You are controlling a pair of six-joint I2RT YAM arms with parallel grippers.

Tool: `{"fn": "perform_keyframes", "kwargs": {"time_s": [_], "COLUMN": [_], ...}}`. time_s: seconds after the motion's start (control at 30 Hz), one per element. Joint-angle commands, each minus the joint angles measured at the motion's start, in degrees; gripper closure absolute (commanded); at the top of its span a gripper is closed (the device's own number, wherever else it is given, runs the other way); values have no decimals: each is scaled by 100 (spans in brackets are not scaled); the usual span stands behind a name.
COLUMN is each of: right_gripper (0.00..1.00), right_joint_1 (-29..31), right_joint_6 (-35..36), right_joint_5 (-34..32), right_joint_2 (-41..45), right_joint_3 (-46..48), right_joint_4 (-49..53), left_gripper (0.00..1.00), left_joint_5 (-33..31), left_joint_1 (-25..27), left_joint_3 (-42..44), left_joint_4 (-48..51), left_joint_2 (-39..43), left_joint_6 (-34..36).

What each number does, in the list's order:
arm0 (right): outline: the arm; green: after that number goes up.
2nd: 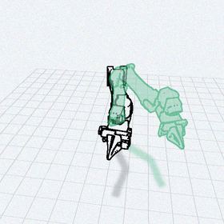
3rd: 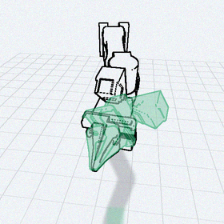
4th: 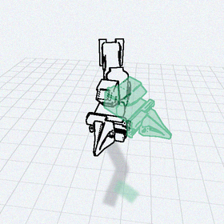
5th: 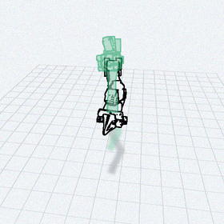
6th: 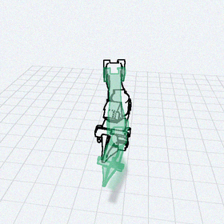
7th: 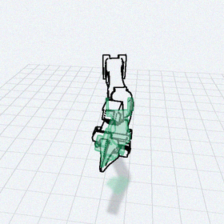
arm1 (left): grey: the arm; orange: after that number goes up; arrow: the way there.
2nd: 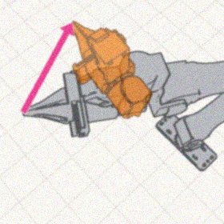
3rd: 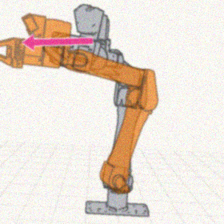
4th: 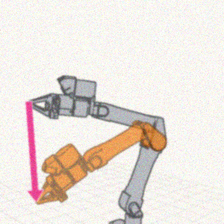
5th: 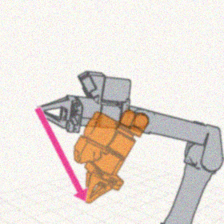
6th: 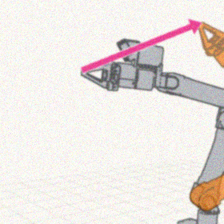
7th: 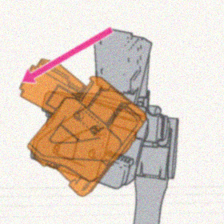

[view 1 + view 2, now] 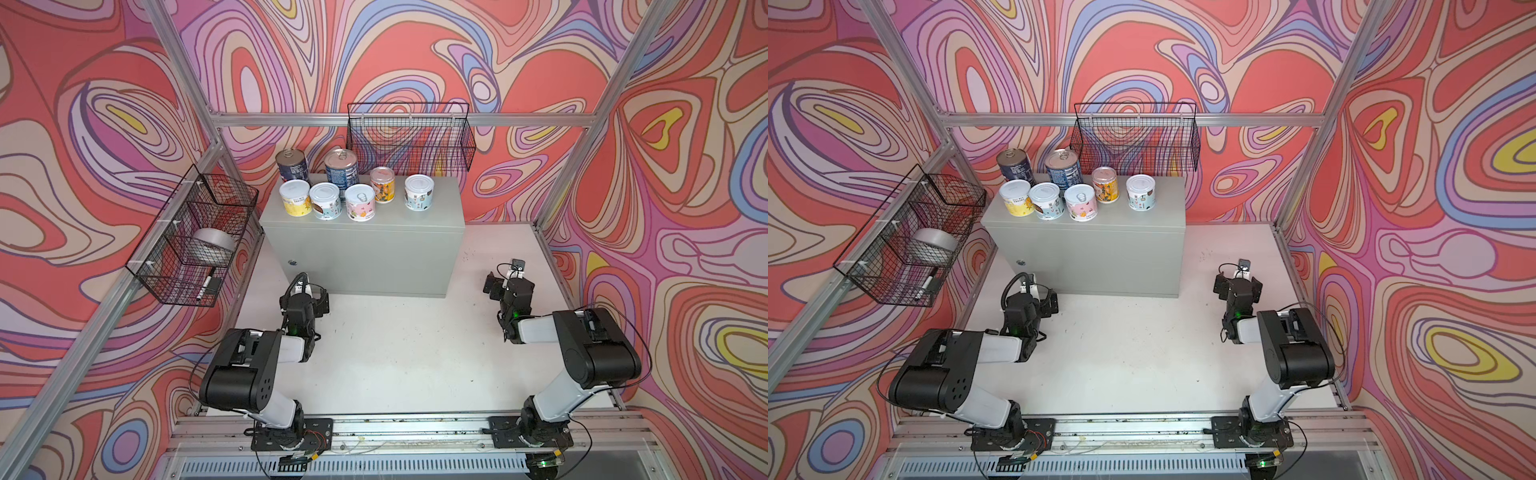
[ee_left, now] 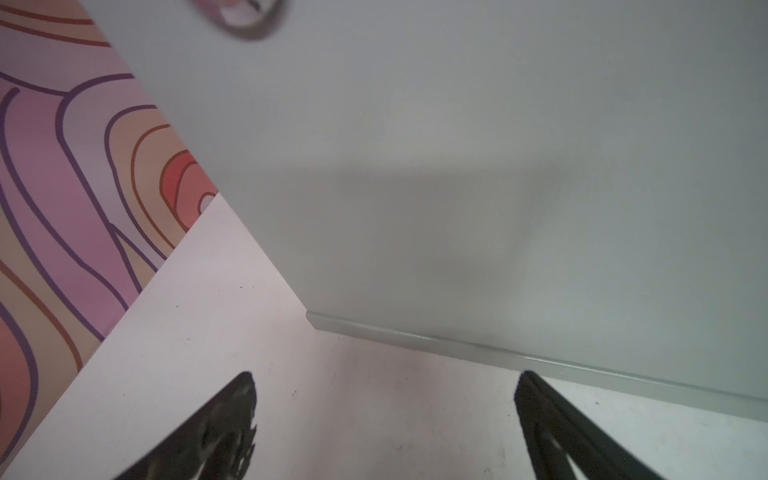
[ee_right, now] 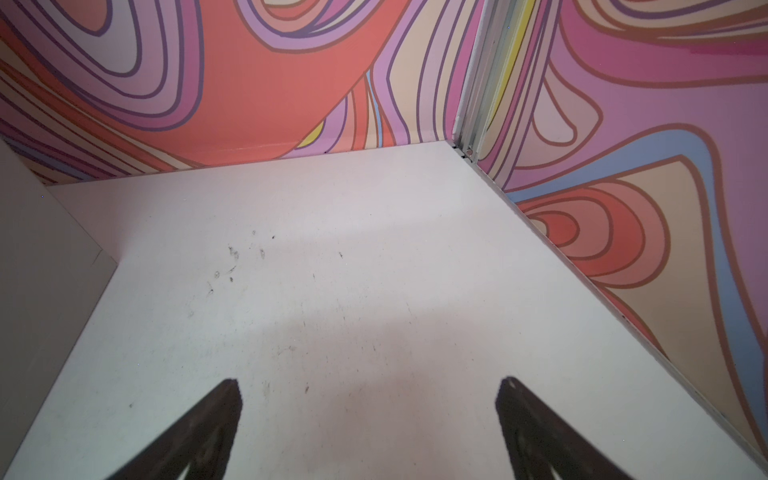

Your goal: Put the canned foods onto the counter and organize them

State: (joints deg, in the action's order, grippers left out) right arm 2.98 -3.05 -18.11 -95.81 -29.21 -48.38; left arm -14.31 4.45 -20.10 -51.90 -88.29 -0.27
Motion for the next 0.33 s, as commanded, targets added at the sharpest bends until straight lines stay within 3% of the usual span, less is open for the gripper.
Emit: {"fn": "perform_keyframes", "kwargs": {"time_s": [0.0,0.3], "right_gripper": [1,2], "right_joint_1": [16,-2], "right_joint_6": [-4,38], "right_joint_5": [68,196], "right_joint_2": [-44,-64], "right_joint_3": [-70,47], "right_joint_4": [32,-203], "left_gripper": [0,0], "left_joint_5": [-81,51], "left_joint_1": [-23,-76], "left_joint_3": [-12,-79], "left_joint_4": [-260,-130], "left_joint_2": [-47,-47], "left_joint_6": [-54,-81]}}
